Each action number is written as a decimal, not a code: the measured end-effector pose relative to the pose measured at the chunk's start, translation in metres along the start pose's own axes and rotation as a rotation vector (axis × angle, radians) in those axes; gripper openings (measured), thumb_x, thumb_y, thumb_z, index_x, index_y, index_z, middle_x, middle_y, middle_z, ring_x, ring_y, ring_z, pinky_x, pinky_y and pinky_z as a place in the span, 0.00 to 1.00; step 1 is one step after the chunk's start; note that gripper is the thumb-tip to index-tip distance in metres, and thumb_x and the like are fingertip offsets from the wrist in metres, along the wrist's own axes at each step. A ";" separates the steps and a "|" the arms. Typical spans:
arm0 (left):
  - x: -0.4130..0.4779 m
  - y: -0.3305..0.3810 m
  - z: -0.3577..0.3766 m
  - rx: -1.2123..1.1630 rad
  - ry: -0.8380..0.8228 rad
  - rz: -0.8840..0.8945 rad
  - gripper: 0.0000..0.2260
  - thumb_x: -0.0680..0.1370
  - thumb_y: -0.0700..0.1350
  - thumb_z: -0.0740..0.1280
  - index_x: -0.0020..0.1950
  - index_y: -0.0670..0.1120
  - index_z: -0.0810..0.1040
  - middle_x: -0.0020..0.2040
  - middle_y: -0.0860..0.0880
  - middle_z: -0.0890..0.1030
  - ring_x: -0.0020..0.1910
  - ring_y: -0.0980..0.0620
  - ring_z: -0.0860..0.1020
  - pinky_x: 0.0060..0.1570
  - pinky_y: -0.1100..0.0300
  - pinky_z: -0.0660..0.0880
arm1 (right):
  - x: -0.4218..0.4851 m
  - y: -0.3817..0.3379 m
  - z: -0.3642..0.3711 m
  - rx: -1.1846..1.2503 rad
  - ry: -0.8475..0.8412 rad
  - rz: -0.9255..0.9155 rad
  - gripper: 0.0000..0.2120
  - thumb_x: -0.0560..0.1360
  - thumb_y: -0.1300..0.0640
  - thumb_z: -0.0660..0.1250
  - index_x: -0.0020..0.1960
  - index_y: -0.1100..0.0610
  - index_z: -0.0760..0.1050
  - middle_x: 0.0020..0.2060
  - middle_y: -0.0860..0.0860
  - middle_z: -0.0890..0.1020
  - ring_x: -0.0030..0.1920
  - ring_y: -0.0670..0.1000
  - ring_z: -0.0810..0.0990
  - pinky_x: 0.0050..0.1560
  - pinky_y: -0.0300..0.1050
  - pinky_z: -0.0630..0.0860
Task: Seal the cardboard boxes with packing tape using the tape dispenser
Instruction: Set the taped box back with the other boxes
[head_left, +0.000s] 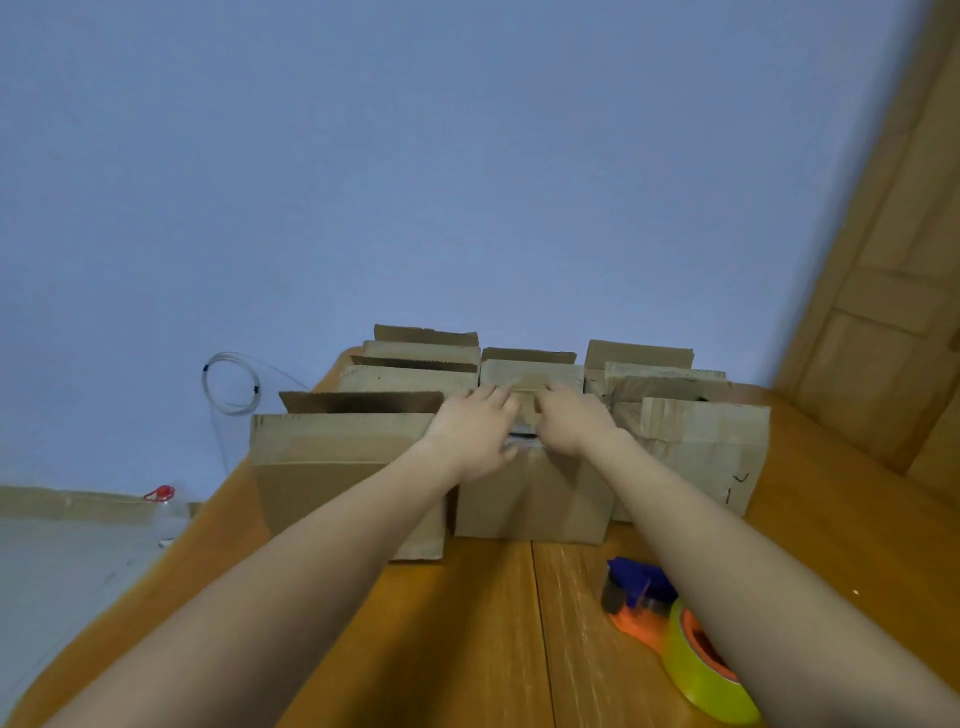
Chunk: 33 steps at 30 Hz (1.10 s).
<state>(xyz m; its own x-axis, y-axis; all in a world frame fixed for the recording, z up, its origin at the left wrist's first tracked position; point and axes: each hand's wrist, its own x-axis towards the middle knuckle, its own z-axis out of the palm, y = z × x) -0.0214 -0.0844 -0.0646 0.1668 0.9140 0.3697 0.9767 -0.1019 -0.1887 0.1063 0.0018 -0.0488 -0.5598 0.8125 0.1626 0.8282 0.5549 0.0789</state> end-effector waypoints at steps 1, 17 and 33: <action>-0.007 -0.005 -0.007 -0.033 0.095 0.027 0.24 0.82 0.53 0.57 0.75 0.44 0.62 0.76 0.45 0.63 0.75 0.48 0.61 0.71 0.54 0.61 | 0.002 -0.011 -0.004 0.085 0.065 -0.012 0.16 0.76 0.58 0.57 0.63 0.59 0.71 0.61 0.55 0.73 0.58 0.58 0.75 0.55 0.52 0.74; -0.093 -0.119 -0.008 -0.153 -0.093 -0.114 0.49 0.67 0.77 0.37 0.78 0.48 0.58 0.77 0.50 0.62 0.75 0.51 0.59 0.74 0.51 0.52 | -0.008 -0.140 -0.026 0.458 0.037 -0.285 0.14 0.77 0.53 0.53 0.52 0.56 0.76 0.49 0.54 0.81 0.49 0.56 0.77 0.52 0.53 0.75; -0.089 -0.126 -0.003 0.087 -0.501 0.007 0.60 0.53 0.83 0.36 0.79 0.51 0.47 0.76 0.49 0.56 0.73 0.47 0.56 0.71 0.51 0.57 | -0.030 -0.148 0.029 0.277 -0.188 -0.237 0.42 0.76 0.30 0.47 0.78 0.56 0.43 0.78 0.53 0.45 0.77 0.55 0.42 0.75 0.56 0.39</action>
<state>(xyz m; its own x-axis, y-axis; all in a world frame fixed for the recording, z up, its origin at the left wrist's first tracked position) -0.1592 -0.1545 -0.0712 0.0669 0.9917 -0.1094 0.9574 -0.0947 -0.2727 -0.0002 -0.0991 -0.0933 -0.7508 0.6604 -0.0129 0.6515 0.7372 -0.1793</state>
